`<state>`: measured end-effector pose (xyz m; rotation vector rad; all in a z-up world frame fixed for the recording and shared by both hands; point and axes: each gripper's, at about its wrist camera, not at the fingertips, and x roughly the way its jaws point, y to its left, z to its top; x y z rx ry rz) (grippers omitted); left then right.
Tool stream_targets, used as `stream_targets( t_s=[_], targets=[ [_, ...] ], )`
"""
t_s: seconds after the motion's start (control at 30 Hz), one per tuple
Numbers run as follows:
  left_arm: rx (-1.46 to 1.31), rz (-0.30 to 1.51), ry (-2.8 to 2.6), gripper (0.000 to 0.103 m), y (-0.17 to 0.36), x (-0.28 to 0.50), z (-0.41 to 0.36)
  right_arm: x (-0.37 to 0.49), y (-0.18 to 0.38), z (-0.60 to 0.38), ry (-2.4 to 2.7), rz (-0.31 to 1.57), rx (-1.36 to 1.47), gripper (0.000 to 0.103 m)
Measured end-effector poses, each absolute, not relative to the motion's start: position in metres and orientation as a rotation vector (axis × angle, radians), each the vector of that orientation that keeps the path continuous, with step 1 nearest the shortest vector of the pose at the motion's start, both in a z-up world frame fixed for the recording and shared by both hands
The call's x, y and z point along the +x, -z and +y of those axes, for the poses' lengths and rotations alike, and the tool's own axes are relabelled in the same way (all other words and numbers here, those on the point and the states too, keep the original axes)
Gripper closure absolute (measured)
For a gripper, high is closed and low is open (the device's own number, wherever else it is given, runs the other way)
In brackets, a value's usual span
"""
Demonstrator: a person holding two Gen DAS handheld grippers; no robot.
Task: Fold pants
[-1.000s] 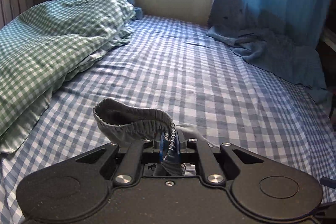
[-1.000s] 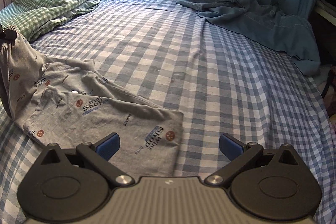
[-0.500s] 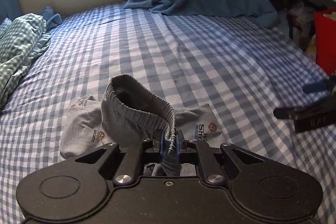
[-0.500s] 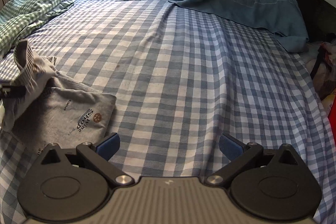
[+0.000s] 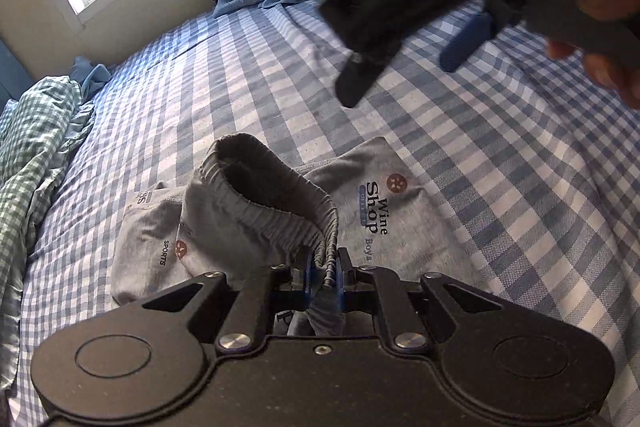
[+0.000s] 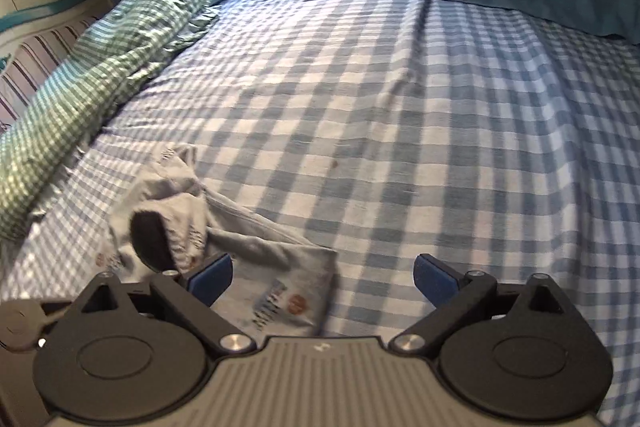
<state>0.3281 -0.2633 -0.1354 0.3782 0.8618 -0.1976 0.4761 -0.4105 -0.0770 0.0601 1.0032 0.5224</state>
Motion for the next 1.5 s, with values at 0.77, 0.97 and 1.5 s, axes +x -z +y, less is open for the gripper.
stream_targets(
  t_s=[0.77,0.97,1.5],
  targets=[
    [0.459,0.839,0.227,0.091,0.128,0.311,-0.276,0.498,0.071,-0.346,-0.815,1.104,0.038,0.082],
    [0.440,0.811,0.243,0.091,0.118,0.307,-0.290,0.495,0.062,-0.360,-0.792,1.057,0.000,0.084],
    [0.249,0.900,0.277,0.072,0.136,0.304,-0.290,0.494,0.100,-0.393,-0.613,1.142,-0.005,0.084]
  ],
)
